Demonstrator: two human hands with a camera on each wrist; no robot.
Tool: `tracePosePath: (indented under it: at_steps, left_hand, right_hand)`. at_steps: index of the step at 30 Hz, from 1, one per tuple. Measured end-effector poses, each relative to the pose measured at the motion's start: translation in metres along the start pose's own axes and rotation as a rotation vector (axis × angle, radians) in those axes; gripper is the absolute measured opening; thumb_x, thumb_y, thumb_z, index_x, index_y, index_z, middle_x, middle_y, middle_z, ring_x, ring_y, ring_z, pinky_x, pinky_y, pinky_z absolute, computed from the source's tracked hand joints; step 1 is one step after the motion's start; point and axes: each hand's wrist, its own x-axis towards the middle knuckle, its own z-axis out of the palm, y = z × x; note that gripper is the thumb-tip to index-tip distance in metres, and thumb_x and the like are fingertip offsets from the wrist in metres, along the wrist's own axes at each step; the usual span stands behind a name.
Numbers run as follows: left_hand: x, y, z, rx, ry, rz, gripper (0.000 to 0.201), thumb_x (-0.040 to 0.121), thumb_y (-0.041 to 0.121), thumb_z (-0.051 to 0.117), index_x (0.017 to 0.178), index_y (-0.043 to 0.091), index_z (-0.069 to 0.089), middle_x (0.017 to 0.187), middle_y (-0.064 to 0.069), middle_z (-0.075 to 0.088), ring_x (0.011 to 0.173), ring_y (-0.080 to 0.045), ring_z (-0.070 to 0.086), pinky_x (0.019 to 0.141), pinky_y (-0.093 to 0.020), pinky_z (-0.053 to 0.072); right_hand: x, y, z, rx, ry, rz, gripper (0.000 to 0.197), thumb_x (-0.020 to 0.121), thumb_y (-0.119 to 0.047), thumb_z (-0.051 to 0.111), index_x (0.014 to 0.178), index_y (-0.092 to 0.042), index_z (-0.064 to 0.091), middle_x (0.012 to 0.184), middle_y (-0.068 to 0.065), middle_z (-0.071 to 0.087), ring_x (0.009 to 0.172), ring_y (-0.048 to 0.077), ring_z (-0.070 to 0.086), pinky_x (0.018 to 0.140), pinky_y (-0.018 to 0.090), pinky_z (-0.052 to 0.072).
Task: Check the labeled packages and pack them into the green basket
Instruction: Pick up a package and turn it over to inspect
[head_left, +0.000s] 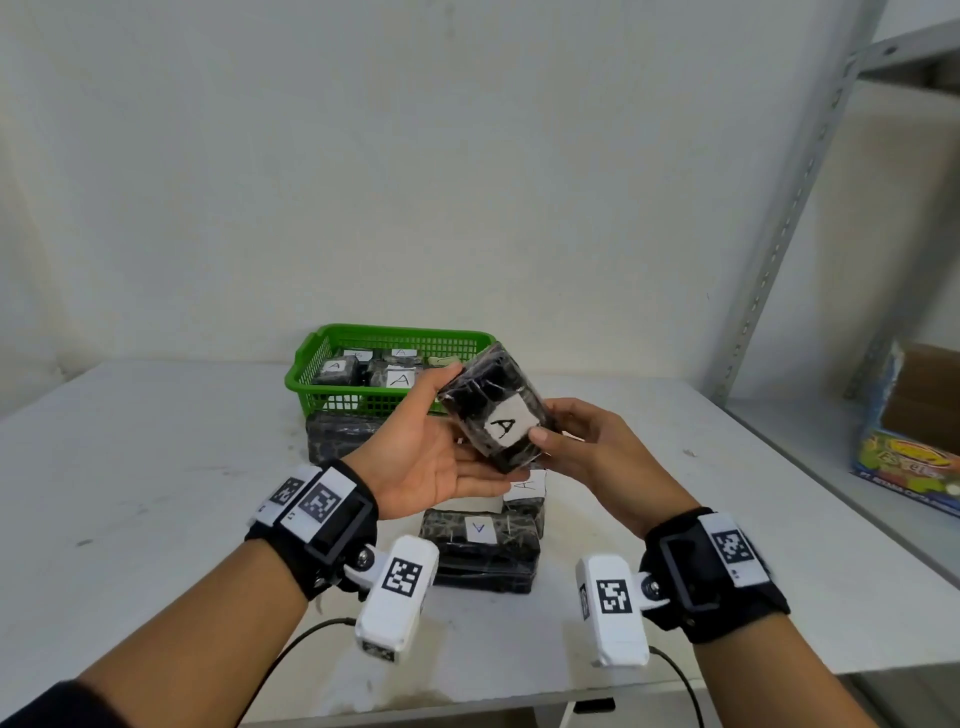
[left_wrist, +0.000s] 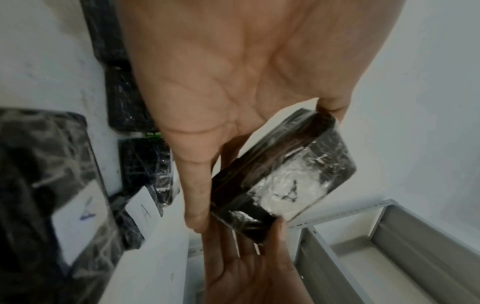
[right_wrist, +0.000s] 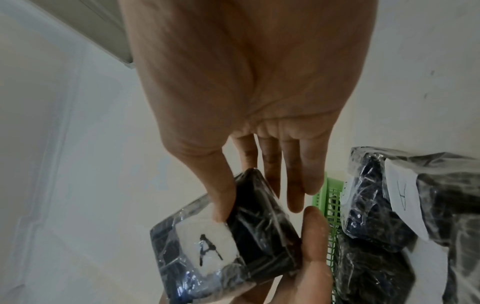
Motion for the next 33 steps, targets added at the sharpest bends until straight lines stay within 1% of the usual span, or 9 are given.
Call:
tracePosePath:
  at_steps: [2,6,8,10,14,19,25,30,33]
  left_hand:
    - [0.007,0.001,0.004,0.034,0.078,0.023,0.077,0.093,0.064,0.034,0.138,0.003,0.047,0.133,-0.030,0.055,0.125,-0.043,0.055,0.113,-0.052,0.036]
    - [0.020,0.002,0.019,0.164,0.320,0.244,0.041,0.105,0.030,0.036,0.126,0.001,0.055,0.131,-0.027,0.057,0.116,-0.040,0.061,0.099,-0.050,0.051]
    - [0.027,0.001,0.026,0.221,0.351,0.291,0.035,0.103,0.034,0.044,0.112,0.008,0.065,0.116,-0.018,0.068,0.108,-0.032,0.067,0.092,-0.048,0.055]
    - [0.039,-0.001,0.031,0.339,0.341,0.291,0.040,0.096,0.043,0.056,0.108,0.008,0.070,0.107,-0.012,0.074,0.101,-0.028,0.071,0.090,-0.047,0.057]
    - [0.073,-0.006,0.042,0.397,0.384,0.258,0.044,0.088,0.040,0.069,0.100,-0.002,0.073,0.099,-0.018,0.075,0.093,-0.034,0.073,0.086,-0.051,0.058]
    - [0.125,-0.010,0.069,0.285,0.394,0.176,0.049,0.087,0.030,0.073,0.103,-0.015,0.066,0.105,-0.029,0.070,0.093,-0.041,0.071,0.082,-0.053,0.058]
    - [0.196,-0.019,0.095,0.231,0.346,0.022,0.043,0.093,0.025,0.066,0.118,-0.009,0.059,0.117,-0.025,0.065,0.091,-0.037,0.067,0.080,-0.049,0.059]
    - [0.261,-0.033,0.096,0.291,0.354,-0.090,0.034,0.095,0.029,0.062,0.116,0.002,0.061,0.119,-0.020,0.066,0.097,-0.036,0.066,0.075,-0.047,0.059]
    - [0.292,-0.039,0.092,0.347,0.350,-0.146,0.031,0.096,0.031,0.059,0.114,0.006,0.062,0.117,-0.018,0.068,0.096,-0.035,0.068,0.079,-0.048,0.060]
  right_hand:
    - [-0.001,-0.003,-0.006,0.081,0.040,0.023,0.042,0.084,-0.023,0.077,0.119,-0.003,0.068,0.117,0.017,0.075,0.107,0.032,0.073,0.091,0.038,0.060]
    - [-0.006,-0.009,-0.020,0.158,0.100,0.067,0.036,0.093,-0.021,0.071,0.123,-0.003,0.068,0.117,0.017,0.076,0.105,0.037,0.074,0.089,0.046,0.060]
    - [-0.007,-0.010,-0.027,0.131,0.123,0.090,0.031,0.097,-0.020,0.068,0.123,-0.003,0.069,0.117,0.018,0.076,0.102,0.034,0.075,0.083,0.042,0.062]
    - [-0.007,-0.010,-0.033,0.096,0.144,0.109,0.030,0.098,-0.024,0.067,0.121,-0.005,0.071,0.113,0.015,0.077,0.095,0.029,0.075,0.075,0.035,0.062]
    - [-0.005,-0.010,-0.052,0.079,0.202,0.150,0.030,0.101,-0.031,0.063,0.116,-0.008,0.074,0.096,0.004,0.077,0.082,0.018,0.073,0.073,0.034,0.059]
    - [0.000,-0.009,-0.096,0.119,0.285,0.234,0.029,0.100,-0.032,0.066,0.109,-0.007,0.076,0.089,0.005,0.075,0.079,0.020,0.071,0.071,0.034,0.059]
    - [0.021,-0.001,-0.158,0.064,0.374,0.354,0.024,0.099,-0.030,0.068,0.111,-0.010,0.072,0.088,0.006,0.071,0.080,0.022,0.068,0.066,0.035,0.058]
    - [0.049,0.021,-0.200,0.014,0.408,0.472,0.021,0.100,-0.027,0.067,0.113,-0.010,0.069,0.092,0.008,0.069,0.082,0.024,0.067,0.067,0.037,0.058]
    - [0.067,0.036,-0.217,0.001,0.415,0.524,0.018,0.101,-0.026,0.066,0.110,-0.011,0.068,0.090,0.009,0.070,0.078,0.024,0.066,0.067,0.036,0.058]
